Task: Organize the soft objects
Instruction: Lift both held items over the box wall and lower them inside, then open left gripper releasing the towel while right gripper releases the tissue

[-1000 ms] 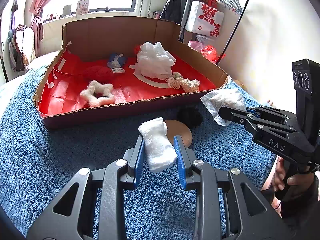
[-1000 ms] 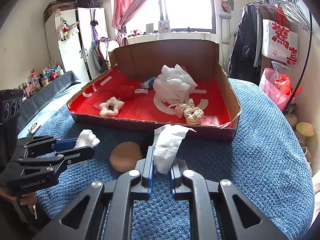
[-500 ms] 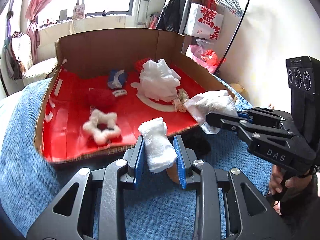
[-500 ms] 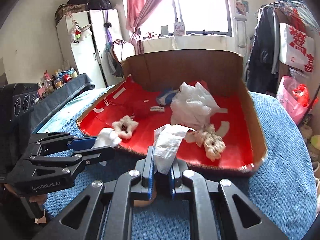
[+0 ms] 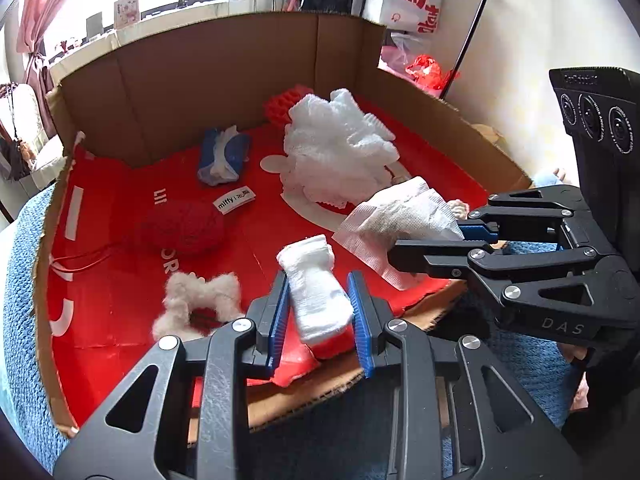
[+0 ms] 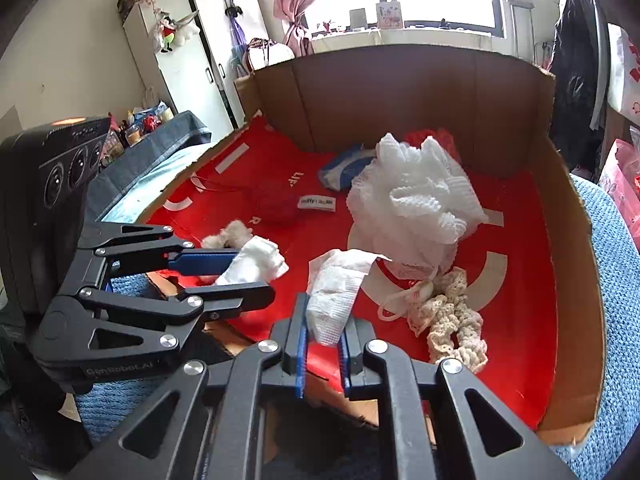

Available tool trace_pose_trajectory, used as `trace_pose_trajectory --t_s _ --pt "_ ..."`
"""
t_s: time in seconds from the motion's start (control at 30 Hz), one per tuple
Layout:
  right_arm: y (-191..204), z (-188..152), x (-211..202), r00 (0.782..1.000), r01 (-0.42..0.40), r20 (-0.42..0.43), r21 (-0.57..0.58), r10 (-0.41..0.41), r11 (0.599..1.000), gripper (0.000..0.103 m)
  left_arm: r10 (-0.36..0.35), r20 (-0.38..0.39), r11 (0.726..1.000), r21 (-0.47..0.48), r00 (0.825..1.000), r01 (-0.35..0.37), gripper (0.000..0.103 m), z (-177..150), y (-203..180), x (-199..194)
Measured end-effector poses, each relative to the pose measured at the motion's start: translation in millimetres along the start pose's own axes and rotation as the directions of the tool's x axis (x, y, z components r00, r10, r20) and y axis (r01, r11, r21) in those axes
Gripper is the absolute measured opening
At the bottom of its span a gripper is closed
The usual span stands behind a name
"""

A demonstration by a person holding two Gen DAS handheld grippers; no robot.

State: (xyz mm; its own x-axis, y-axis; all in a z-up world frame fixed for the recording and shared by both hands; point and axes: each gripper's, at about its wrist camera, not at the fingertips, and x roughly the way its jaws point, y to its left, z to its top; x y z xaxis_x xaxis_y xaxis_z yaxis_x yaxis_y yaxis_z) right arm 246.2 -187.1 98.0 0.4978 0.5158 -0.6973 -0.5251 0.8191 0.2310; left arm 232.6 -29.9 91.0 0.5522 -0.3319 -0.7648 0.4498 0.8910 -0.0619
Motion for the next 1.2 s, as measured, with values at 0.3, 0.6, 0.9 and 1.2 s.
trace_pose_trajectory --t_s 0.3,0.6,0.9,1.2 --pt "-10 3 22 0.997 -0.045 -0.056 0.008 0.045 0.999 0.014 -0.005 -0.058 1.000 -0.007 0.998 0.005 0.027 3 8 20" --pt "-13 2 31 0.996 -0.057 -0.068 0.009 0.058 0.998 0.014 -0.006 -0.062 1.000 0.005 0.998 0.006 0.027 0 8 24" --pt "-12 1 32 0.996 -0.055 -0.065 0.007 0.055 0.998 0.014 -0.005 -0.063 1.000 0.013 0.998 0.006 0.028 3 7 28" --pt "-15 0 29 0.997 -0.051 -0.064 0.014 0.052 0.999 0.018 -0.004 -0.064 1.000 0.016 0.998 0.005 0.028 3 7 27"
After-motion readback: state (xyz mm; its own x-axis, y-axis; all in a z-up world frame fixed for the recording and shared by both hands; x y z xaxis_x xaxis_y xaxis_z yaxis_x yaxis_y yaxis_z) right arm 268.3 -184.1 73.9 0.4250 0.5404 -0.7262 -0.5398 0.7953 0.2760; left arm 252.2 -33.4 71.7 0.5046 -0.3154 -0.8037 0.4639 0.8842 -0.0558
